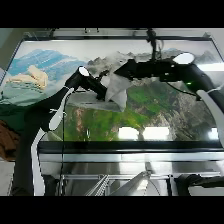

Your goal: Fold the shirts.

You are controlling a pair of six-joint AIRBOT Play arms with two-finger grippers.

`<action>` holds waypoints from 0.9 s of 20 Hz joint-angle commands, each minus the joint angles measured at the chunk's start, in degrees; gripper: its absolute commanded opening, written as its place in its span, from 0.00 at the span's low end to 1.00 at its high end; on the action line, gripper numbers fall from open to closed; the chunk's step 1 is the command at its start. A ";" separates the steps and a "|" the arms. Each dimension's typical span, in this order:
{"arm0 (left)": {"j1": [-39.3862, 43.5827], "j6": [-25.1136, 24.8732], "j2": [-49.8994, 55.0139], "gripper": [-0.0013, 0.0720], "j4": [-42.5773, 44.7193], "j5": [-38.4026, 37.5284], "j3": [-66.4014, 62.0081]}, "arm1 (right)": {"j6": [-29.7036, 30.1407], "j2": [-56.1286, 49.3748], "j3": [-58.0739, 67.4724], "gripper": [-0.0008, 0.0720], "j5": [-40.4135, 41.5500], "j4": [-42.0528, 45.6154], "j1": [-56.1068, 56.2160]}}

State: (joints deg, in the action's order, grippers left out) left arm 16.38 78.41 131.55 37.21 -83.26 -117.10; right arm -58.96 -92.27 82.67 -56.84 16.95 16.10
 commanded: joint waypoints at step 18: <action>-34.99 -0.42 -24.06 0.02 0.17 -13.22 -0.17 | -7.87 -32.48 37.00 0.36 0.02 2.80 16.37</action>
State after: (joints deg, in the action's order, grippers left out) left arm -17.50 77.95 108.42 37.23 -96.92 -117.23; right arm -66.46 -123.59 117.34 -49.76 19.49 33.87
